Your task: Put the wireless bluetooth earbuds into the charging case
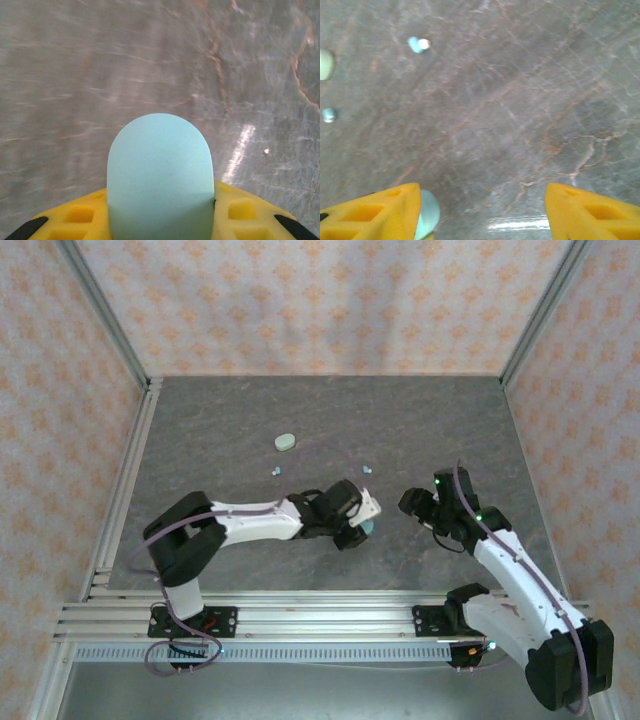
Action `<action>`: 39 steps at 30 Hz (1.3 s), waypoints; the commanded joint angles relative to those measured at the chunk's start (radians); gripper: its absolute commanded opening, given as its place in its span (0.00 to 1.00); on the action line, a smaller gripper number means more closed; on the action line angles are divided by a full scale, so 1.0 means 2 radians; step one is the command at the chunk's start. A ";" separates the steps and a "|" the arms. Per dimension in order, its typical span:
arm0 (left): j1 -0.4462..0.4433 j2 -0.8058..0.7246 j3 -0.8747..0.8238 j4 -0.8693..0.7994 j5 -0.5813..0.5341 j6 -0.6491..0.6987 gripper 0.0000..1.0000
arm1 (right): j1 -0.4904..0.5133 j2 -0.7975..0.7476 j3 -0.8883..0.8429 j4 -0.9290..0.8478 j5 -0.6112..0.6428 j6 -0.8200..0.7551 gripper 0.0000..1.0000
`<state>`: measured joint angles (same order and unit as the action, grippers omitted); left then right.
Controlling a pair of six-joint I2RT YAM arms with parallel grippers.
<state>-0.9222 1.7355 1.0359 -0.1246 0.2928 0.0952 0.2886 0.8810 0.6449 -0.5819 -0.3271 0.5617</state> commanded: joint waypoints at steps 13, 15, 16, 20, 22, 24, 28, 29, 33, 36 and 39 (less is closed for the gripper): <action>0.100 -0.247 -0.054 -0.079 0.033 0.041 0.37 | 0.114 0.032 0.106 0.096 -0.147 0.045 0.69; 0.100 -0.259 -0.045 -0.099 0.040 0.047 0.37 | 0.135 0.054 0.129 0.103 -0.162 0.038 0.70; 0.100 -0.265 -0.043 -0.104 0.043 0.049 0.37 | 0.143 0.064 0.137 0.106 -0.168 0.034 0.70; 0.100 -0.285 -0.038 -0.113 0.062 0.048 0.37 | 0.169 0.101 0.170 0.115 -0.181 0.019 0.69; 0.100 -0.288 -0.033 -0.116 0.070 0.046 0.37 | 0.179 0.120 0.184 0.112 -0.191 0.011 0.69; 0.100 -0.288 -0.026 -0.126 0.074 0.046 0.37 | 0.189 0.137 0.196 0.106 -0.196 0.003 0.69; 0.100 -0.295 -0.021 -0.133 0.090 0.047 0.37 | 0.199 0.149 0.203 0.097 -0.196 -0.002 0.69; 0.100 -0.298 -0.020 -0.134 0.093 0.047 0.37 | 0.199 0.160 0.202 0.098 -0.195 -0.001 0.69; 0.100 -0.309 -0.021 -0.131 0.102 0.045 0.37 | 0.199 0.167 0.192 0.129 -0.209 0.015 0.63; 0.100 -0.311 -0.019 -0.132 0.103 0.046 0.37 | 0.199 0.175 0.189 0.152 -0.230 0.033 0.52; 0.100 -0.316 -0.020 -0.134 0.106 0.049 0.37 | 0.199 0.177 0.184 0.172 -0.242 0.049 0.34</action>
<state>-0.7258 1.1336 0.9646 -0.3862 0.4706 0.1677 0.6842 1.2297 1.0172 -0.3126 -0.7734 0.6247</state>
